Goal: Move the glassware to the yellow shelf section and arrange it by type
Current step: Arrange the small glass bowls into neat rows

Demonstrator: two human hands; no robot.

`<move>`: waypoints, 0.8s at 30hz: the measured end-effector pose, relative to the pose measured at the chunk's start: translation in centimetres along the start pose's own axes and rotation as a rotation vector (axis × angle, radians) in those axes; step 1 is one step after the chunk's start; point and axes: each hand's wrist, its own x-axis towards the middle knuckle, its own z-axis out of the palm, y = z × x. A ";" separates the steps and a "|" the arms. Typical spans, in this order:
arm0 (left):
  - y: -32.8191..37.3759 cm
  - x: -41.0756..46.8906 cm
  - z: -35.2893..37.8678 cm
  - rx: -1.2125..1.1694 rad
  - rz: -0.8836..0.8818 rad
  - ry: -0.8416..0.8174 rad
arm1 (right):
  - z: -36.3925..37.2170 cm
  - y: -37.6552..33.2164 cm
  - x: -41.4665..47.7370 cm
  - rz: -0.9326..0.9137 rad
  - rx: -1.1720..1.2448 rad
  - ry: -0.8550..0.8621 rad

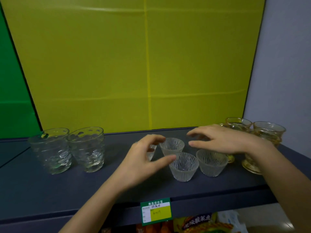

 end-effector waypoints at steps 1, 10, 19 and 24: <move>0.2 -0.4 0.6 0.008 0.018 -0.020 | 0.2 0.2 -0.8 0.011 -0.013 0.014; 0.0 -0.9 4.8 0.045 0.020 -0.017 | 2.7 0.6 -4.3 0.124 -0.056 0.046; -0.4 -0.6 5.5 -0.062 -0.085 0.006 | 3.9 1.0 -4.9 0.172 0.047 0.174; -0.8 -1.0 3.1 -0.132 -0.102 0.046 | 3.3 0.2 -4.6 0.110 0.088 0.259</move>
